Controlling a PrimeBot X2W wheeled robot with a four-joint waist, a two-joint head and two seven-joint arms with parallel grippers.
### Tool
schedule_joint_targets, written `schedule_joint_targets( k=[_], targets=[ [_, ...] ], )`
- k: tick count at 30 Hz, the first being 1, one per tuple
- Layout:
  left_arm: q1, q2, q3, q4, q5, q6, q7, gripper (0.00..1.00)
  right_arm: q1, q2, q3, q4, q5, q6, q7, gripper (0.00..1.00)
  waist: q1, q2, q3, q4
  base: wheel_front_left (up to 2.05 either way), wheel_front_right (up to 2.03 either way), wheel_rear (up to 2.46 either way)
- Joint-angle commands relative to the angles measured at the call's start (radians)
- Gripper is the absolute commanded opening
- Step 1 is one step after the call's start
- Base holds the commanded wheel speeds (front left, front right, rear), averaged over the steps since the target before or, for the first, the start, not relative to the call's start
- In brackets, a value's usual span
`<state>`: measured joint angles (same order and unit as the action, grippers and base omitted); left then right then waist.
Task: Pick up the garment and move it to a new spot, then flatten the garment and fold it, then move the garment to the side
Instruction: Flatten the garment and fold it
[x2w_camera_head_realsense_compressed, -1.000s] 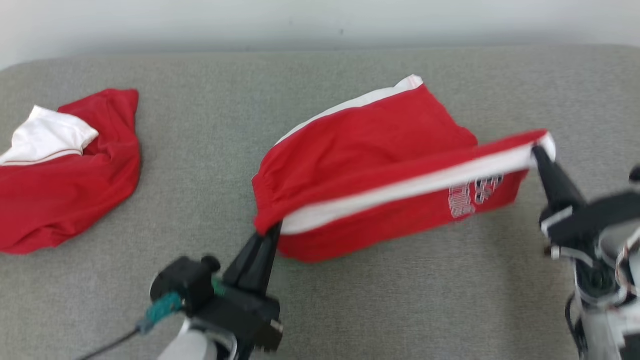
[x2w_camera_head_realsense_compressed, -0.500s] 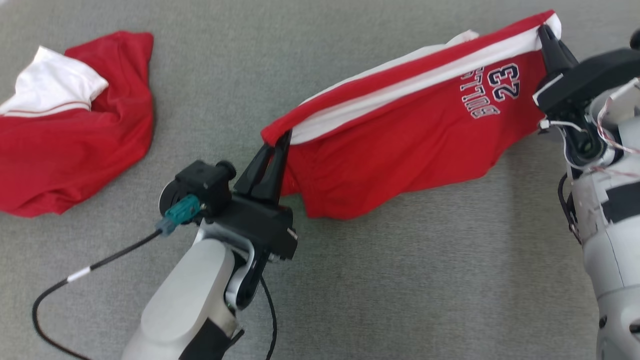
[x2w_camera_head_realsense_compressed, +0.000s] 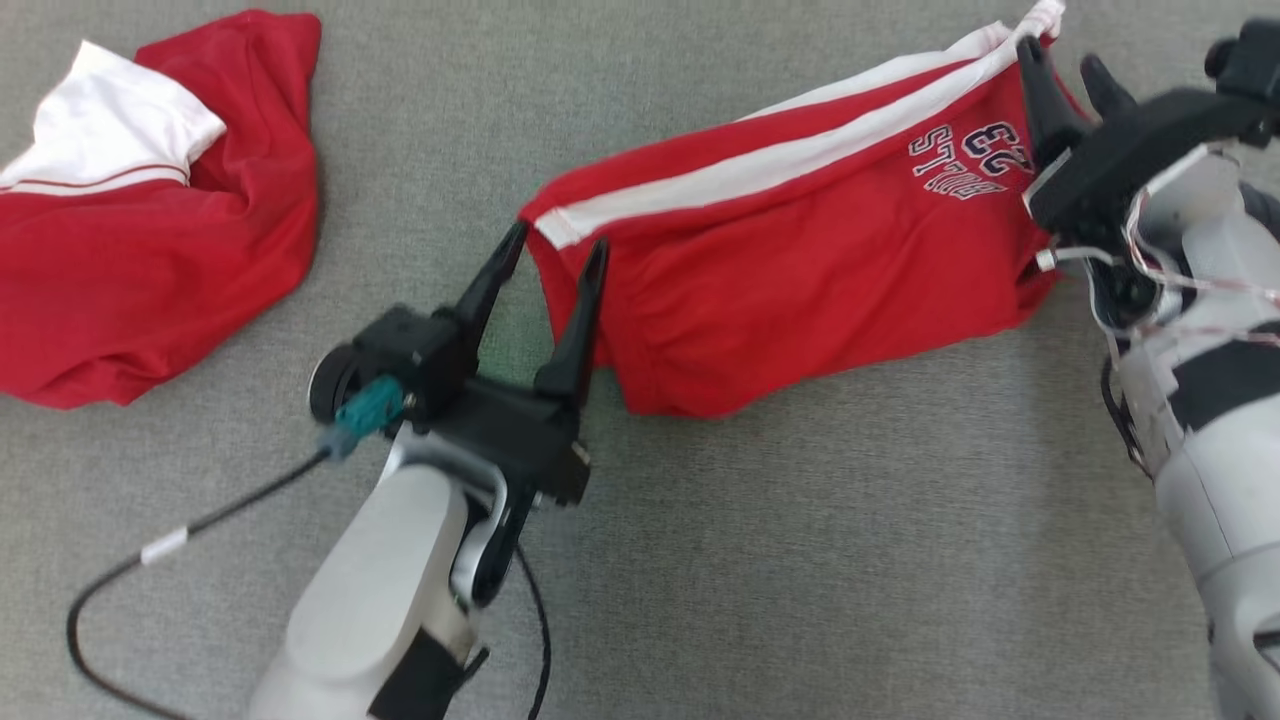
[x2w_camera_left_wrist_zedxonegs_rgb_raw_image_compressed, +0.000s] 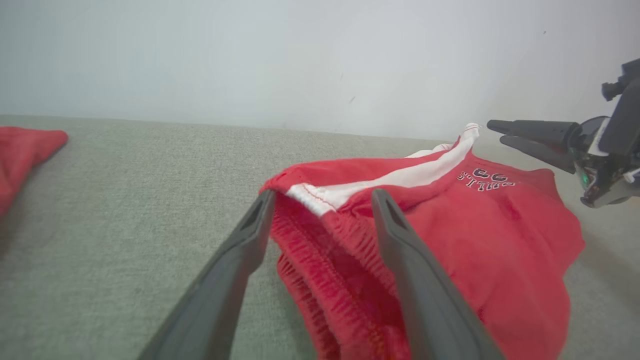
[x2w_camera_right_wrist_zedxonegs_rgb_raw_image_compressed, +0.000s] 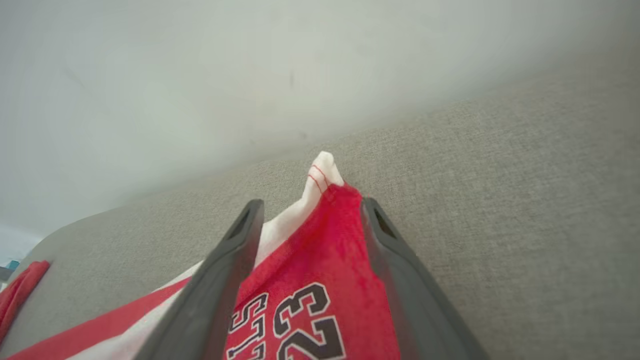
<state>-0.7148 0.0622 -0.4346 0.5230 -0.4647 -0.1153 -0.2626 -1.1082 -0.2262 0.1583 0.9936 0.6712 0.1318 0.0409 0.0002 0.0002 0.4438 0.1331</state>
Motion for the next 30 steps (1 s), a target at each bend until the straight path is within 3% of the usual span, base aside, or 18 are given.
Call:
schedule_joint_targets(
  k=[1,8,14,20,29,30],
  targets=[
    [0.041,-0.002,0.017,-0.014,0.022,-0.002,-0.003,1.0,0.036,-0.022,0.023,-0.011,0.01,-0.002,-0.012,1.0,-0.0002,-0.0002,-0.028,-0.02,0.0,0.0,0.0],
    [0.22,0.005,0.138,-0.16,0.1,0.036,-0.003,1.0,0.15,-0.125,0.152,-0.078,0.062,-0.002,-0.021,1.0,-0.0002,-0.0002,-0.087,-0.04,0.0,0.0,0.0],
    [0.383,-0.004,0.278,-0.376,0.185,0.054,-0.003,1.0,0.198,-0.181,0.221,-0.071,0.099,-0.002,-0.015,1.0,-0.0002,-0.0002,-0.107,-0.025,0.0,0.0,0.0],
    [0.468,-0.011,0.358,-0.466,0.233,0.058,-0.003,1.0,0.182,-0.175,0.248,-0.015,0.12,-0.002,-0.013,1.0,-0.0002,-0.0002,-0.104,0.005,0.0,0.0,0.0],
    [0.553,-0.012,0.362,-0.504,0.203,0.099,-0.003,1.0,0.15,-0.151,0.263,0.116,0.135,-0.002,0.006,1.0,-0.0002,-0.0002,-0.108,0.059,0.0,0.0,0.0],
    [0.557,-0.011,0.359,-0.504,0.195,0.103,-0.003,1.0,0.151,-0.145,0.268,0.131,0.138,-0.002,0.018,0.92,-0.0002,-0.0002,-0.109,0.063,0.0,0.0,0.0]
  ],
)
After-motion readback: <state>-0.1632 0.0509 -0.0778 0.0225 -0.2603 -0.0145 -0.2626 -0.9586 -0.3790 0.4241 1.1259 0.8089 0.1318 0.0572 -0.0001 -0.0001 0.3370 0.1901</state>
